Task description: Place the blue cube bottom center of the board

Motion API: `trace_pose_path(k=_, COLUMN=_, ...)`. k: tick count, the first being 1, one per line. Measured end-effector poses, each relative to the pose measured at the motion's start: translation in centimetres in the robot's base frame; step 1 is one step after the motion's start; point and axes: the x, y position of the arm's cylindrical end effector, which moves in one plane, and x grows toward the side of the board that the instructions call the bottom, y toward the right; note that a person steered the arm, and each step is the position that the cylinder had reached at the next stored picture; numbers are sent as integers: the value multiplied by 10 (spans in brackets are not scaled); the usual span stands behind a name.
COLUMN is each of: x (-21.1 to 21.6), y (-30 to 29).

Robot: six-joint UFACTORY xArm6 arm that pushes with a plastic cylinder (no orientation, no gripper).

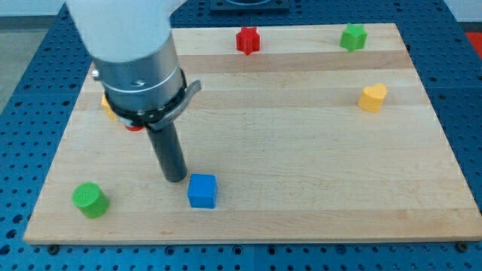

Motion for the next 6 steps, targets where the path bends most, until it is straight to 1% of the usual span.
trace_pose_path(k=1, x=17, y=-4)
trace_pose_path(k=2, x=18, y=8)
trace_pose_path(k=3, x=27, y=34)
trace_pose_path(k=5, x=29, y=82)
trace_pose_path(k=6, x=24, y=67)
